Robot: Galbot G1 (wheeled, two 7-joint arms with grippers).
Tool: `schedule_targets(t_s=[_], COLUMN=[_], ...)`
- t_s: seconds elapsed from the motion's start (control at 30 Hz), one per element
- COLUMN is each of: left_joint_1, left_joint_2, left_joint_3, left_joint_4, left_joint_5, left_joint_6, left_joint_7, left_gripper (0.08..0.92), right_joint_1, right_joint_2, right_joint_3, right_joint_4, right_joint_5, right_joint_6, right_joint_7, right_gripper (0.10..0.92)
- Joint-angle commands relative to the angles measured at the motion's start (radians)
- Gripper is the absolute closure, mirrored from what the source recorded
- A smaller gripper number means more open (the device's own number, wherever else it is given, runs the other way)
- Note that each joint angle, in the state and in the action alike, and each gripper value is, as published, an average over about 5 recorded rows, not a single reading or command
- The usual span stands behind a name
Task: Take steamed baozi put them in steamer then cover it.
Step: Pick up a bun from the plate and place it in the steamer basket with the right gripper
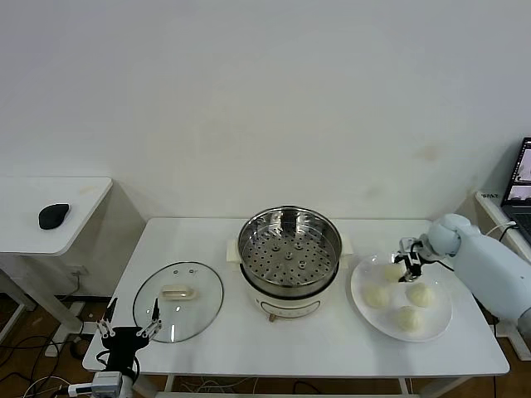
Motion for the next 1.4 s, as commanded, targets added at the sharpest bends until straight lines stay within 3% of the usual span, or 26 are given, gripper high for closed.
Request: schedule_targets(t_s=[0.03, 0.3, 0.7, 0.9, 1.07, 1.4], left_joint_1=[-0.001, 0.002, -0.001, -0.009, -0.012, -0.018], left_joint_2=[0.001, 0.009, 0.003, -0.008, -0.013, -0.019], left_joint_3=[0.001, 0.002, 0.01, 0.013, 0.009, 0.0], left_joint_4=[0.002, 0.0, -0.003, -0.003, 0.0, 0.009], left_joint_5=[-0.015, -0.103, -0.215, -0.214, -0.207, -0.202], left_joint_6=[0.001, 0.001, -0.014, -0.015, -0.016, -0.017], left_joint_7=[0.002, 0.011, 0.049, 0.049, 0.049, 0.05], left_gripper=[0.177, 0.177, 0.177, 0.177, 0.177, 0.177], right_joint_1=[0.165, 0.461, 0.734, 0.722, 0.682, 0.575], right_joint_2=[-0.148, -0.143, 0.125, 0.284, 0.39, 0.461], right_joint_3=[-0.091, -0.328, -0.617, -0.655, -0.675, -0.677], right_joint_4=[0.2, 0.324, 0.275, 0.19, 0.136, 0.058], right_joint_5=[0.167, 0.399, 0.526, 0.475, 0.344, 0.071], right_joint_6=[-0.012, -0.011, 0.138, 0.24, 0.353, 0.547], right_joint_7=[-0.002, 0.018, 0.053, 0.073, 0.082, 0.107], right_gripper=[0.457, 0.457, 0.448, 0.448, 0.448, 0.446])
